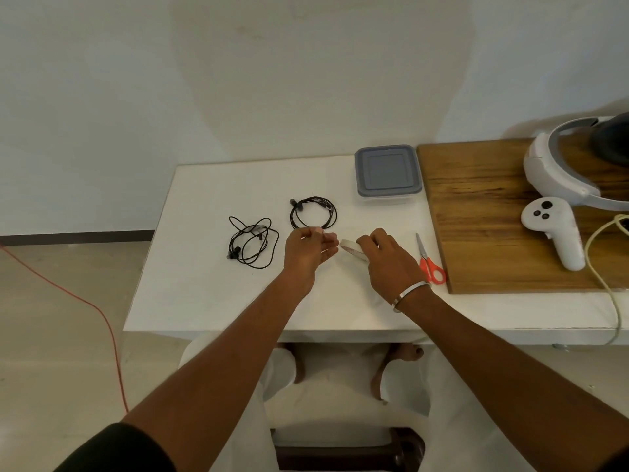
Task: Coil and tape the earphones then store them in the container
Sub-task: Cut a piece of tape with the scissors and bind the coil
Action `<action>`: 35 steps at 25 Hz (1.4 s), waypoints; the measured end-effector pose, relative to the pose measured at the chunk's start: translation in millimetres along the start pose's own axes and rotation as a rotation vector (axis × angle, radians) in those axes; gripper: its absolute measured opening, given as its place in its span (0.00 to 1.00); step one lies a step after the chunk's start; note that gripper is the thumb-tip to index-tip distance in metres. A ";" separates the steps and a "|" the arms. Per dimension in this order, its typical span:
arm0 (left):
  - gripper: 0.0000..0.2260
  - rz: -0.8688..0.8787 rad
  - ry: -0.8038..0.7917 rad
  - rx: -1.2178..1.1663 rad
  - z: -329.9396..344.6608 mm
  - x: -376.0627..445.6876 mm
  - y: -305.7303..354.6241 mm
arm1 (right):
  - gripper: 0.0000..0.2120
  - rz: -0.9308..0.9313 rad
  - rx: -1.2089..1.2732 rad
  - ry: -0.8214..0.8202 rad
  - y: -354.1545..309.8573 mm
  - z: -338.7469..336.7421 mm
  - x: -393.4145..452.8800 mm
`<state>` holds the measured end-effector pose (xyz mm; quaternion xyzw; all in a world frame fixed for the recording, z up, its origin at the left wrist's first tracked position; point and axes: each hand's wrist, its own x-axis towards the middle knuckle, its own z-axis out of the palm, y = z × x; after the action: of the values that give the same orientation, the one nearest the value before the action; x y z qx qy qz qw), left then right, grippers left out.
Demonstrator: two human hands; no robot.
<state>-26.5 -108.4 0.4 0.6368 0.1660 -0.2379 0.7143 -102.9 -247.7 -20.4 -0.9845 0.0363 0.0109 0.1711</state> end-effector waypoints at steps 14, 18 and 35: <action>0.09 0.211 -0.226 0.224 -10.0 4.2 -1.8 | 0.19 -0.096 0.367 -0.034 -12.1 11.4 -3.2; 0.13 0.239 -0.250 0.238 -13.4 3.5 -0.3 | 0.18 -0.154 0.388 -0.059 -8.5 9.5 -7.3; 0.19 0.506 -0.337 0.505 -23.4 7.0 -6.8 | 0.08 -0.042 0.566 -0.097 -20.7 7.0 -10.0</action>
<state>-22.9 -86.7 -12.2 0.7654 -0.1795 -0.1890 0.5885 -111.4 -225.2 -19.7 -0.8965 0.0094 0.0437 0.4407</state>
